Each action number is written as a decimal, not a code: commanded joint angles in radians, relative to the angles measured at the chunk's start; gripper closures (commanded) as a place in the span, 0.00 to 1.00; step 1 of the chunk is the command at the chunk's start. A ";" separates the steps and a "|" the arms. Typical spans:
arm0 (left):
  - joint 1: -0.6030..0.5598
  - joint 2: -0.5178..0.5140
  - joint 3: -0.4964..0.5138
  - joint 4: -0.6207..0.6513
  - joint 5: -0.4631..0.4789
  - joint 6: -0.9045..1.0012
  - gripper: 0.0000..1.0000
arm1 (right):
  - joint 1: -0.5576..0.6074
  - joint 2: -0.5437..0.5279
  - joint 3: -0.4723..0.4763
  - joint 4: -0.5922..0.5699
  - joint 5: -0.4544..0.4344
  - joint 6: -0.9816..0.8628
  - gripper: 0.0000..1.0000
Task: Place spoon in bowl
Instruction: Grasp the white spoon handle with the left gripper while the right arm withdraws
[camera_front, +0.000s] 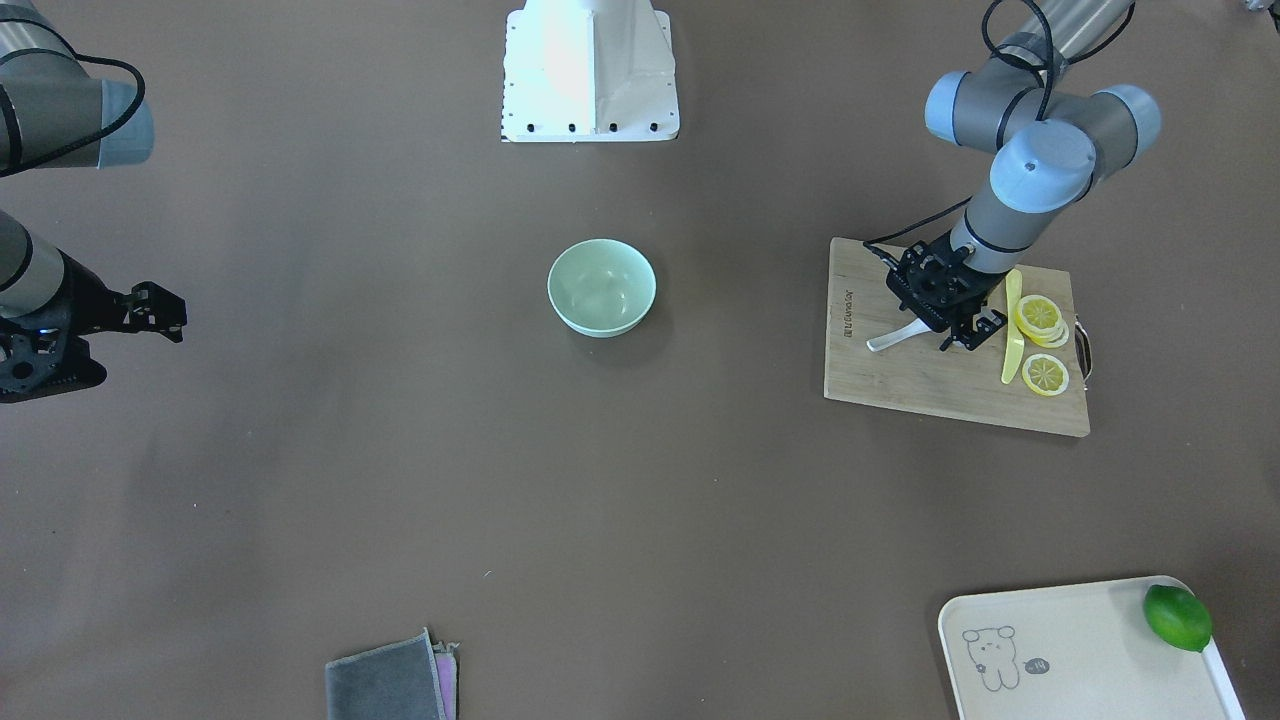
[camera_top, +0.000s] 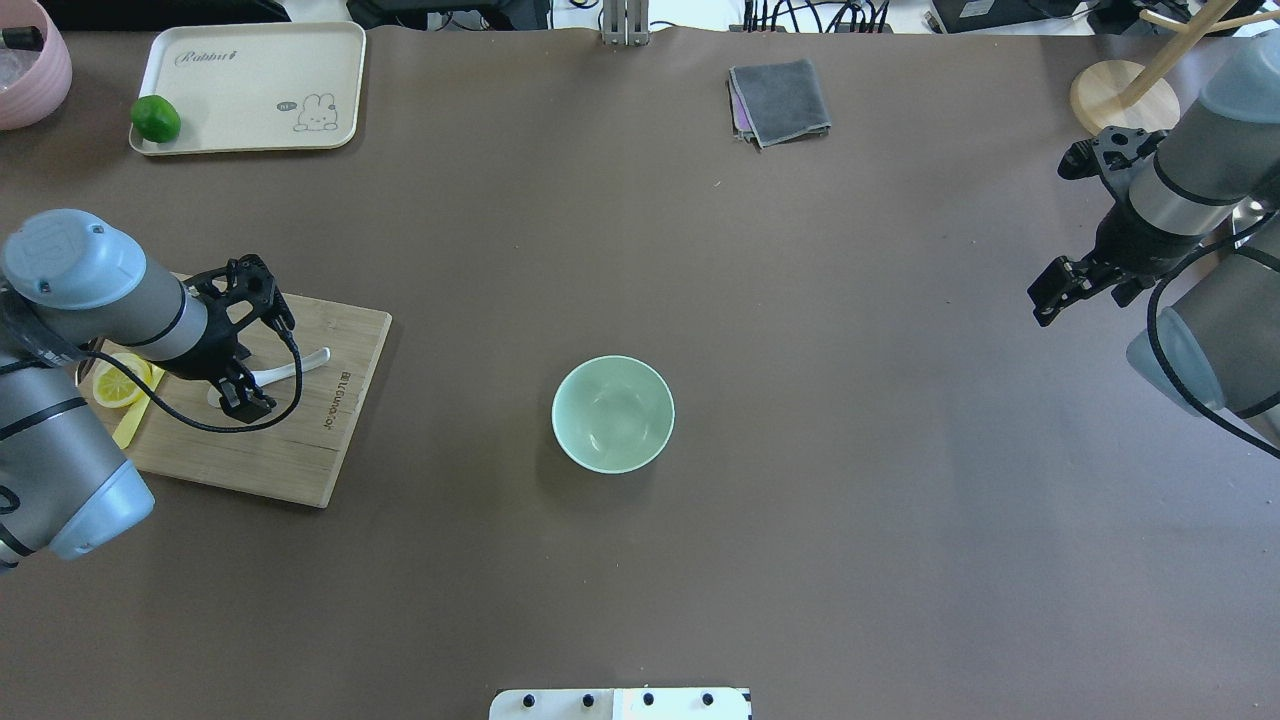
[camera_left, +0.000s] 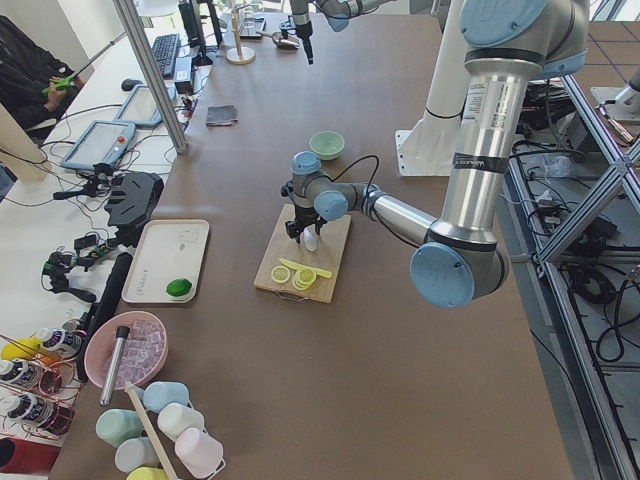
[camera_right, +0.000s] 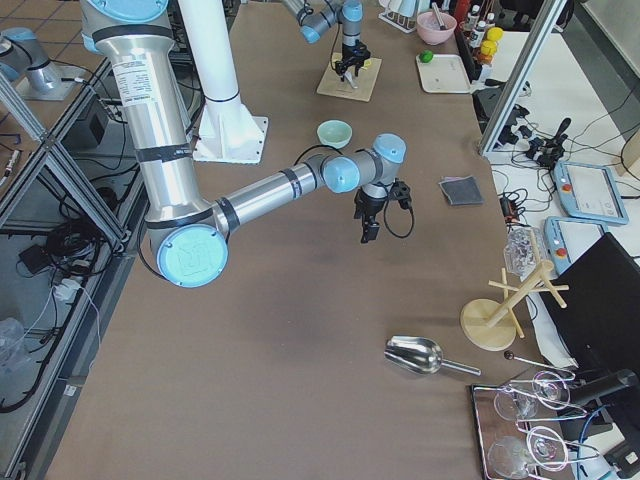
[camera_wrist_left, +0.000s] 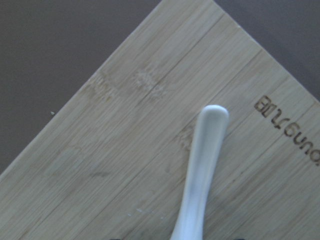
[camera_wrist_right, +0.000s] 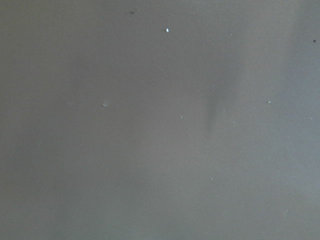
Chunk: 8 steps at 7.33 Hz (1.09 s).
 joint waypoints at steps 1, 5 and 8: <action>-0.017 0.001 -0.030 0.044 -0.049 0.002 0.42 | 0.001 -0.001 -0.001 -0.003 0.000 -0.001 0.00; -0.014 -0.002 -0.032 0.075 -0.048 0.002 0.45 | 0.000 -0.001 -0.007 -0.003 -0.001 -0.001 0.00; -0.013 -0.005 -0.029 0.075 -0.045 0.000 0.35 | -0.002 -0.001 -0.009 -0.003 -0.003 -0.001 0.00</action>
